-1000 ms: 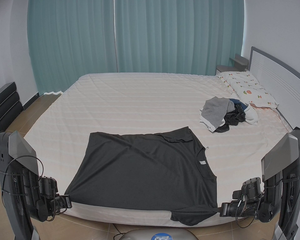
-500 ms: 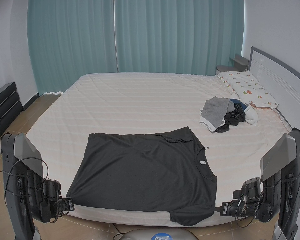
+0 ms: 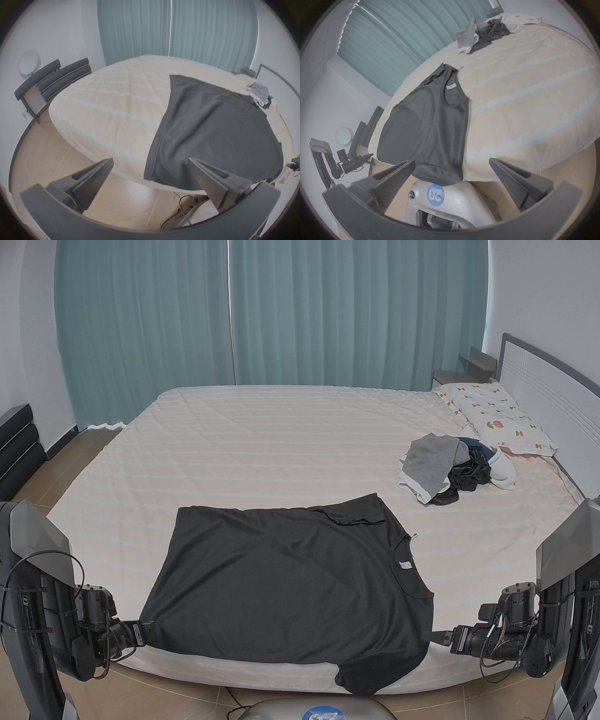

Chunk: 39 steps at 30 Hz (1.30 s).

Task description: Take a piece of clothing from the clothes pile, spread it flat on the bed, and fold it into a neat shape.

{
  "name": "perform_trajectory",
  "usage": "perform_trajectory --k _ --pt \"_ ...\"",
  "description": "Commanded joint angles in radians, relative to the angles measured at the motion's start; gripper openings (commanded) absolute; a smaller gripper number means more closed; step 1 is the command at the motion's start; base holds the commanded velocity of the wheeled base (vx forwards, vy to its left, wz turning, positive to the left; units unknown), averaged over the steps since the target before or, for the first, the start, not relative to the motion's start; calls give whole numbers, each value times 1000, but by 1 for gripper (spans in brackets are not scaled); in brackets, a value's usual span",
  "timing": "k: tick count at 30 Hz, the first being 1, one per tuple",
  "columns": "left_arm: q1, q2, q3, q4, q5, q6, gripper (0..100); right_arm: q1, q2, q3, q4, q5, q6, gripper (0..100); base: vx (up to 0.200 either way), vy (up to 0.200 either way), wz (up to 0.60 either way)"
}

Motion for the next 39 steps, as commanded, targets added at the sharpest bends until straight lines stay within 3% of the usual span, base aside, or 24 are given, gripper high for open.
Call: perform_trajectory --k 1,9,14,29,34,36,39 --pt "6 -73 -7 2 -9 -5 100 -20 -45 -14 -8 3 3 100 0 0 0" --pt "-4 -76 -8 -1 -13 -7 100 -20 -30 -15 -8 3 3 100 0 0 0" --pt "-4 -76 -48 0 -15 -74 100 -20 -31 -17 -8 5 3 100 0 0 0" --pt "-2 -68 -97 2 -35 -137 100 -24 -40 -34 -9 3 13 100 0 200 0" --pt "-7 -66 -99 2 -36 -142 100 -24 -40 -35 -9 3 13 100 0 0 0" --pt "-22 -65 -100 0 -36 -166 100 -24 -40 -37 -9 3 13 100 0 0 0" --pt "-56 -63 -138 0 -30 -275 100 -24 -37 -45 -9 3 15 100 0 0 0"
